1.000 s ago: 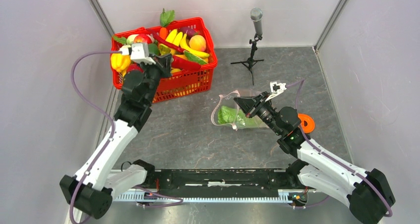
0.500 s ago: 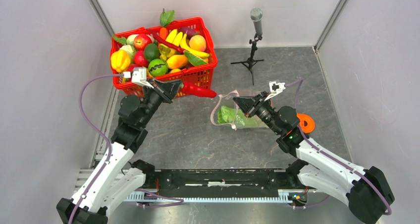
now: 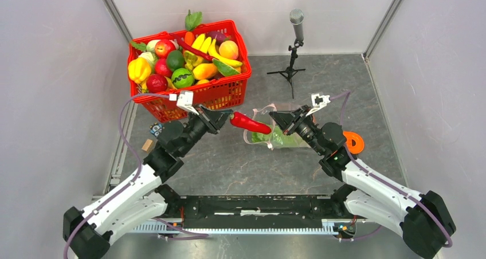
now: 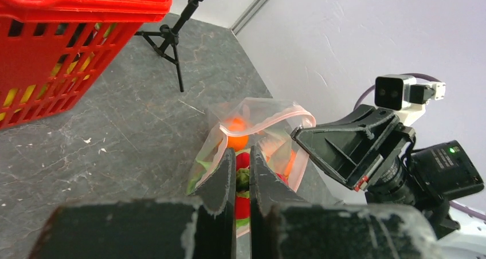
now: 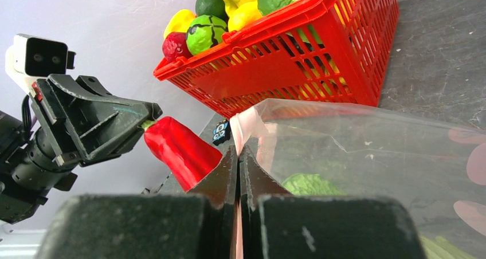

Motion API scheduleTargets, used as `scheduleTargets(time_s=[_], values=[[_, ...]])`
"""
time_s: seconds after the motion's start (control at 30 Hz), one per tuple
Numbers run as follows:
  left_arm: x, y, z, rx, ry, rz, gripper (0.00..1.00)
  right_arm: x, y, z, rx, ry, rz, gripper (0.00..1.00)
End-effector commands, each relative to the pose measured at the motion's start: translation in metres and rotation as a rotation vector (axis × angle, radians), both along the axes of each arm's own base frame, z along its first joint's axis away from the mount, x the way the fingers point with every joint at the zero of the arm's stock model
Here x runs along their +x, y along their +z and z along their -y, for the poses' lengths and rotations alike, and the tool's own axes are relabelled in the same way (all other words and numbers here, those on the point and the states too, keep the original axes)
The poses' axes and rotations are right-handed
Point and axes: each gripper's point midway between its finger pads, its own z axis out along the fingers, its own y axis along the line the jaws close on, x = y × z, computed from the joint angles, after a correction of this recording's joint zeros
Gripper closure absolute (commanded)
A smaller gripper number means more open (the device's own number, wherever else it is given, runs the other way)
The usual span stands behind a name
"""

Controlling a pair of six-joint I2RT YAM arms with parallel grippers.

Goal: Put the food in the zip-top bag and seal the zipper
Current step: Place the fake vegetable in the zipper food storage bag.

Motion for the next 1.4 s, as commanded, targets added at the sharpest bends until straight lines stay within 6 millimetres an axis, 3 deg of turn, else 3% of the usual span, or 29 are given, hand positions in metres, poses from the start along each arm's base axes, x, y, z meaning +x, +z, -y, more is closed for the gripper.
scheduleTargets(time_s=[0.0, 0.27, 0.43, 0.77, 0.8, 0.93, 1.0, 1.1, 1.37], values=[[0.012, 0.015, 0.001, -0.103, 0.116, 0.038, 0.98, -0.002, 0.031, -0.001, 0.063, 0.009, 0.071, 1.0], [0.03, 0.001, 0.003, -0.072, 0.271, 0.001, 0.98, -0.004, 0.036, -0.001, 0.068, 0.015, 0.082, 1.0], [0.037, 0.004, 0.011, -0.058, 0.314, 0.007, 0.98, -0.004, 0.036, -0.001, 0.071, 0.018, 0.081, 1.0], [0.031, 0.005, 0.067, -0.016, 0.206, 0.013, 0.98, -0.003, 0.039, -0.003, 0.069, 0.02, 0.087, 1.0], [0.031, 0.005, 0.072, 0.0, 0.186, 0.019, 0.93, -0.003, 0.039, -0.002, 0.069, 0.017, 0.089, 1.0], [0.02, -0.005, 0.095, 0.1, 0.047, 0.028, 0.49, -0.003, 0.04, 0.0, 0.07, 0.008, 0.09, 1.0], [0.012, -0.012, 0.104, 0.147, -0.025, 0.031, 0.35, -0.003, 0.04, 0.001, 0.07, 0.004, 0.091, 1.0], [0.007, -0.019, 0.102, 0.191, -0.045, 0.015, 0.32, -0.003, 0.04, 0.003, 0.072, -0.005, 0.094, 1.0], [0.003, -0.003, 0.079, 0.214, -0.001, 0.084, 0.27, -0.004, 0.035, 0.008, 0.079, -0.024, 0.084, 1.0]])
